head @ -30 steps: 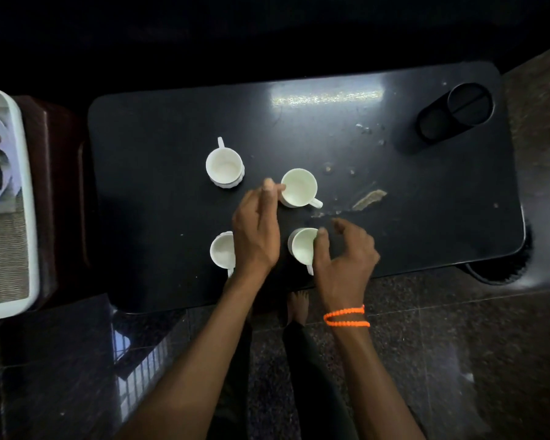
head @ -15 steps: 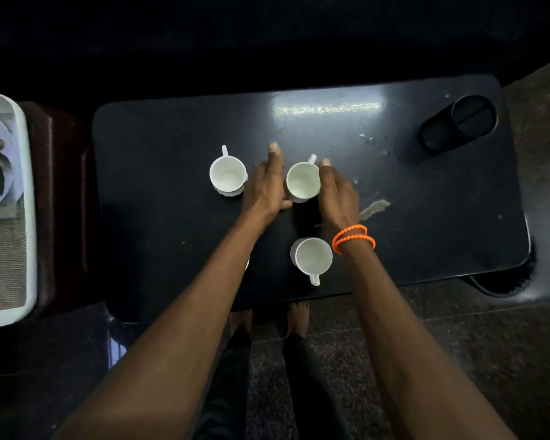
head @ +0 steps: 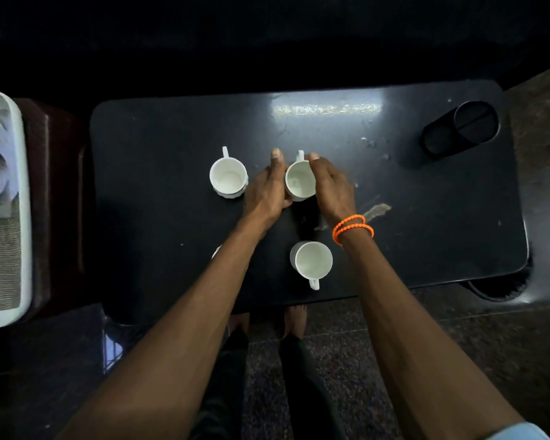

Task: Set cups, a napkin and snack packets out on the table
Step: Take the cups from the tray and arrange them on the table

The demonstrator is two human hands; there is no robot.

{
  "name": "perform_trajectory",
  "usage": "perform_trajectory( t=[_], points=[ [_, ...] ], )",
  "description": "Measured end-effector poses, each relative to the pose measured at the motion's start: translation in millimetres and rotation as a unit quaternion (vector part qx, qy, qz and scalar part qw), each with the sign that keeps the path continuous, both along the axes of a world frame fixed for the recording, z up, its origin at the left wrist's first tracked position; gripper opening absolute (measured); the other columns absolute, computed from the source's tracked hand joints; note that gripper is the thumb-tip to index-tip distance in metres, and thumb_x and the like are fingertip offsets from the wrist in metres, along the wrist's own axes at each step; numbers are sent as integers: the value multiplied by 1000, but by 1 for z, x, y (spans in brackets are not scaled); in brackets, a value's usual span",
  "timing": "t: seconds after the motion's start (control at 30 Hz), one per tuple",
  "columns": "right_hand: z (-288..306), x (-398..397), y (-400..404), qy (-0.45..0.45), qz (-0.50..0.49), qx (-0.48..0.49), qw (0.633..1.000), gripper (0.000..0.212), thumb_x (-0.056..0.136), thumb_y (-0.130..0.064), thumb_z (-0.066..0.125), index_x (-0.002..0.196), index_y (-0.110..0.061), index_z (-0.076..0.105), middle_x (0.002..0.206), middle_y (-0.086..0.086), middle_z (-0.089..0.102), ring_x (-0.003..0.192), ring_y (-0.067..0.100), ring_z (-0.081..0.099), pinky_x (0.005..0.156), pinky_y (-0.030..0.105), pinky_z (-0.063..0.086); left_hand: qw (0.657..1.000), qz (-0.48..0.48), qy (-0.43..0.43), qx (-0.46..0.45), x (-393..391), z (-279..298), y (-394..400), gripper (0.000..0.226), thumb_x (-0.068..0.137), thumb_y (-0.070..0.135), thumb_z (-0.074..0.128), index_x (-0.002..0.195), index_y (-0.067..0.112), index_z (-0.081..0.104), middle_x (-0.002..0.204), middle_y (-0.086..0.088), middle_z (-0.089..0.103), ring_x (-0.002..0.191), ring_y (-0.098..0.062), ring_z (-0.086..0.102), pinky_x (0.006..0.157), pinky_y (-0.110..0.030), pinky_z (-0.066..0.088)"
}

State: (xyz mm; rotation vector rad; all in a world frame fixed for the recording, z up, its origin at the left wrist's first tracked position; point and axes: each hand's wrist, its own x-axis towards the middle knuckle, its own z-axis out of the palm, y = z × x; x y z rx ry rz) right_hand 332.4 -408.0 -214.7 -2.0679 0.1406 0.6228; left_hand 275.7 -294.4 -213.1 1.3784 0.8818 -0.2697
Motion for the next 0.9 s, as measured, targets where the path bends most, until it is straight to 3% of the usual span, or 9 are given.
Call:
perform_trajectory(
  t=[0.1, 0.17, 0.23, 0.3, 0.37, 0.5, 0.57, 0.73, 0.9],
  points=[
    [3, -6, 0, -23, -7, -13, 1000, 30, 105, -43, 48, 116, -24, 69, 110, -12, 72, 98, -4, 63, 77, 3, 40, 1000, -9, -1, 10, -4, 5, 0, 71, 101, 72, 24, 110, 21, 72, 113, -16, 76, 103, -28, 76, 95, -48, 63],
    [11, -14, 3, -120, -32, -45, 991, 38, 104, -37, 53, 132, -15, 64, 130, 1, 67, 119, 13, 61, 95, 17, 42, 998, 28, -19, 47, -10, 11, 3, 60, 102, 69, 31, 98, 21, 68, 97, -12, 76, 87, -23, 76, 79, -40, 66],
    [19, -25, 11, -246, -42, -40, 968, 35, 101, -28, 58, 129, -8, 65, 127, 9, 66, 118, 20, 62, 98, 26, 47, 988, 88, -58, 110, -21, 17, 13, 53, 102, 64, 40, 90, 22, 70, 81, -6, 70, 70, -14, 68, 65, -33, 61],
    [22, -36, 24, -298, 1, -25, 954, 28, 95, -20, 64, 117, -4, 69, 112, 10, 71, 103, 25, 67, 94, 32, 53, 963, 109, -86, 230, -33, 20, 31, 46, 97, 57, 52, 94, 17, 74, 88, -7, 69, 75, -7, 65, 76, -29, 57],
    [21, -46, 43, -245, 66, -1, 967, 24, 91, -15, 67, 111, -3, 73, 107, 12, 75, 96, 30, 71, 91, 43, 57, 944, 84, -75, 310, -45, 19, 53, 37, 86, 42, 65, 114, 19, 73, 116, -6, 64, 104, -7, 60, 93, -20, 46],
    [11, -63, 79, -155, 109, -6, 982, 25, 91, -11, 62, 113, -1, 69, 111, 19, 74, 103, 38, 68, 92, 42, 54, 943, -112, -5, 315, -59, 7, 84, 70, 84, 24, 78, 148, 20, 51, 149, -5, 49, 141, -23, 40, 109, -23, 31],
    [7, -65, 89, -125, 104, -13, 987, 23, 91, -7, 57, 110, -2, 69, 110, 19, 74, 104, 38, 66, 89, 41, 52, 941, -141, -35, 305, -60, 1, 88, 70, 83, 20, 80, 147, 17, 53, 147, -5, 56, 139, -24, 47, 114, -33, 37],
    [9, -64, 91, -104, 117, -16, 988, 23, 90, -4, 57, 110, -1, 68, 109, 18, 74, 103, 37, 67, 91, 47, 54, 939, -85, -57, 329, -59, -2, 87, 56, 81, 21, 83, 133, 13, 64, 131, -7, 69, 123, -29, 60, 102, -39, 48],
    [23, -86, 35, -233, 11, -83, 969, 38, 87, -15, 73, 123, -5, 69, 116, 14, 72, 107, 30, 63, 96, 37, 48, 947, -46, 58, 312, -94, 3, 65, 92, 73, 35, 88, 152, 14, 45, 150, -11, 48, 143, -29, 43, 118, -40, 39]
  ],
)
